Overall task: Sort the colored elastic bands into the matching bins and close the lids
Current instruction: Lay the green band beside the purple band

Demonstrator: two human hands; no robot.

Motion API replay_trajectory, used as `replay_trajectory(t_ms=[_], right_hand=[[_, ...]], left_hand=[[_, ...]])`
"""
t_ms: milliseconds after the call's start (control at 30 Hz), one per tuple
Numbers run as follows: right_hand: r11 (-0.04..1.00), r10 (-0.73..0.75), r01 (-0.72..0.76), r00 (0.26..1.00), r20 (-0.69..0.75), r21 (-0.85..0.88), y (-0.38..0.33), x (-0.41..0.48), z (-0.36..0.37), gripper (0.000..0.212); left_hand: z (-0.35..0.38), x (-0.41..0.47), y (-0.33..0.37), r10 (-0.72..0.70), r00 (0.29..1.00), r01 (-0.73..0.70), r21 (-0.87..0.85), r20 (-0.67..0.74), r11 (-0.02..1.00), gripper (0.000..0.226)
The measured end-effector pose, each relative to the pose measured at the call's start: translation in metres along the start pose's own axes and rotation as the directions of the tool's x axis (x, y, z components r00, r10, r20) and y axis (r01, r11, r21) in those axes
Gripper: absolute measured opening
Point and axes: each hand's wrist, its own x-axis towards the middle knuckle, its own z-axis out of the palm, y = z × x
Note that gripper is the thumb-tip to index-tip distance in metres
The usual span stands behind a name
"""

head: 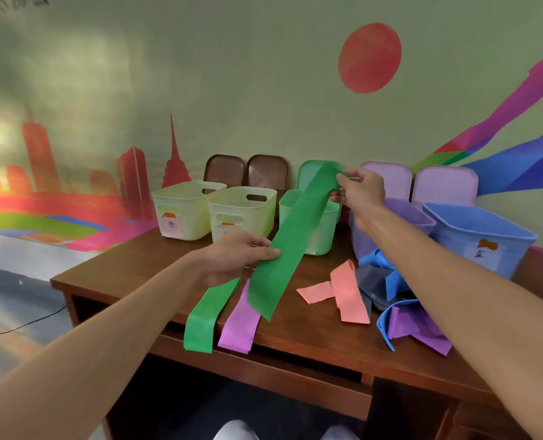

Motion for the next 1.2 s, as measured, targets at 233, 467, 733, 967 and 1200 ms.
replay_trajectory(t_ms=[233, 467, 733, 967, 1200], right_hand=[[0.948, -0.106, 0.129, 0.990, 0.097, -0.290, 0.025, -0.012, 0.036, 0.019], [0.717, -0.198, 0.368, 0.922, 0.333, -0.593, 0.070, -0.006, 0.074, 0.023], [0.520, -0.092, 0.510, 0.831, 0.549, -0.685, 0.126, -0.010, 0.125, 0.021], [0.489, -0.006, 0.528, 0.799, 0.602, -0.695, 0.173, -0.009, 0.149, 0.028], [0.526, 0.003, 0.481, 0.823, 0.568, -0.701, 0.189, -0.011, 0.169, 0.025]], left_hand=[[-0.038, -0.017, -0.040, -0.061, 0.998, 0.061, 0.078, 0.004, 0.995, 0.017], [-0.071, -0.028, -0.067, -0.188, 0.977, 0.194, 0.062, -0.097, 0.979, 0.016], [-0.079, -0.020, -0.101, -0.320, 0.938, 0.323, 0.002, -0.134, 0.946, 0.019], [-0.075, -0.006, -0.122, -0.347, 0.920, 0.333, -0.104, -0.184, 0.937, 0.017], [-0.077, -0.003, -0.123, -0.365, 0.904, 0.357, -0.077, -0.223, 0.931, 0.012]])
